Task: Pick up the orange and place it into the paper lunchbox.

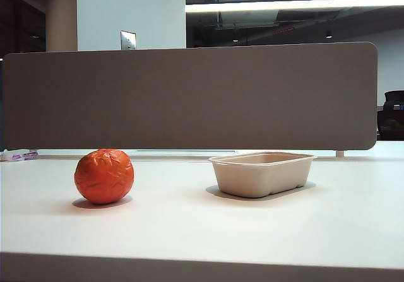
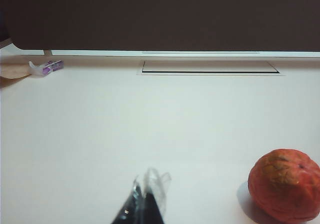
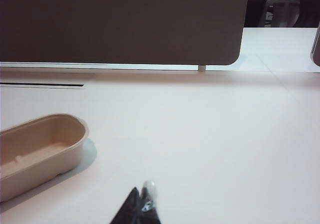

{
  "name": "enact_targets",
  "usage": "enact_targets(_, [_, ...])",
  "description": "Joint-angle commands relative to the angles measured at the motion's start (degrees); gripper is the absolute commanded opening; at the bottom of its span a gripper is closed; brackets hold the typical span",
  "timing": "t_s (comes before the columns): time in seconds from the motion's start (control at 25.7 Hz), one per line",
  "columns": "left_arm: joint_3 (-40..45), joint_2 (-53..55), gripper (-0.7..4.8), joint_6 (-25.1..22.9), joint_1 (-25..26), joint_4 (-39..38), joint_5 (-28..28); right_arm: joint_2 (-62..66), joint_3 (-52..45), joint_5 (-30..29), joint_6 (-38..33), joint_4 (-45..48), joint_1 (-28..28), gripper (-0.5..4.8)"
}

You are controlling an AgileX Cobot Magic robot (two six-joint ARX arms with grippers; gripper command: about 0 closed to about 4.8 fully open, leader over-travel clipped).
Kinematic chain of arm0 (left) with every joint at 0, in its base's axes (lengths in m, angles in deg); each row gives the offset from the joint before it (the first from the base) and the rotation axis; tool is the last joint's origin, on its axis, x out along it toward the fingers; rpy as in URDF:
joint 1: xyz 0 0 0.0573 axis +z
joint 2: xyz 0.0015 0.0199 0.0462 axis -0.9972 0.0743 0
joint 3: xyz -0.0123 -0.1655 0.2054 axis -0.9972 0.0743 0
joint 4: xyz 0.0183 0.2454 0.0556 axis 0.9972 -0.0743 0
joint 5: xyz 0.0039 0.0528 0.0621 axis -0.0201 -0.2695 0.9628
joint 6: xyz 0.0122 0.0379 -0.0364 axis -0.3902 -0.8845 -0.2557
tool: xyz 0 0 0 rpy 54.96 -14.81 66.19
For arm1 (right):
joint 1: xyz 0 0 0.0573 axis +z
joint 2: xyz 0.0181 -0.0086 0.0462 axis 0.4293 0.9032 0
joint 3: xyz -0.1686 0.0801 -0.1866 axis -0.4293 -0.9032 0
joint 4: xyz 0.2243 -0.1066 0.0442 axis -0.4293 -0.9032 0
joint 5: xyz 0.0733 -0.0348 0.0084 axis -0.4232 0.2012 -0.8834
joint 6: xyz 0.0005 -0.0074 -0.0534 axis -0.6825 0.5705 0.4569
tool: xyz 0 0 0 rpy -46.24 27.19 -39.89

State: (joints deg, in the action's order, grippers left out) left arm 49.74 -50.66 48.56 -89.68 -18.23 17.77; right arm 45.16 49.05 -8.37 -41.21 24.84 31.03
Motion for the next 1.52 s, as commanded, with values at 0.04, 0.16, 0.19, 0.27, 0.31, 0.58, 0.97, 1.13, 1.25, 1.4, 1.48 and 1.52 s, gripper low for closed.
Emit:
enact_targets(0.04, [0.1,-0.2,-0.05,0.8,0.0,-0.3,0.0,0.0,0.7,-0.6,-0.3,0.5,0.0,-0.04])
enact_targets(0.16, [0.1,-0.2,-0.05,1.3,0.0,-0.1,0.0,0.0,2.6,-0.6,-0.2,-0.9,0.0,-0.04])
enact_targets(0.19, [0.1,-0.2,-0.05,1.9,0.0,-0.1,0.0,0.0,3.2,-0.6,-0.2,-1.4,0.0,-0.04])
enact_targets(0.27, [0.1,-0.2,-0.05,2.7,0.0,-0.1,0.0,0.0,4.3,-0.6,-0.2,-2.1,0.0,-0.04])
enact_targets(0.31, [0.0,-0.2,-0.05,3.5,0.0,-0.1,0.2,0.0,5.0,-0.5,-0.2,-2.2,0.0,-0.04])
enact_targets(0.58, [-8.7,0.2,-0.05,11.6,0.0,-3.6,3.3,1.9,17.6,-0.1,-0.2,-8.8,0.0,-0.04])
enact_targets(0.97, [-25.5,16.7,-0.05,12.6,-0.1,-4.8,0.8,18.9,40.1,-0.4,-0.2,-14.1,0.0,-0.04])
enact_targets(1.13, [-32.7,26.5,-0.05,12.2,-0.2,-4.7,0.8,26.9,48.2,-4.6,-0.2,-17.9,0.1,-0.04])
enact_targets(1.25, [-41.2,38.7,-0.05,12.2,-2.3,-4.7,-1.6,34.5,56.5,-12.3,-0.5,-22.4,0.2,-0.04])
enact_targets(1.4, [-46.0,47.4,-0.05,12.2,-6.7,-4.5,-4.6,37.6,59.3,-14.6,-3.7,-24.4,2.0,-0.04])
enact_targets(1.48, [-48.5,54.0,-0.05,10.4,-13.1,-3.4,-4.5,38.6,59.4,-13.6,-4.3,-29.0,6.3,-0.04])
enact_targets(1.52, [-49.0,55.8,-0.05,9.0,-14.4,-3.1,-4.5,38.9,59.4,-13.3,-4.3,-30.5,8.0,-0.04])
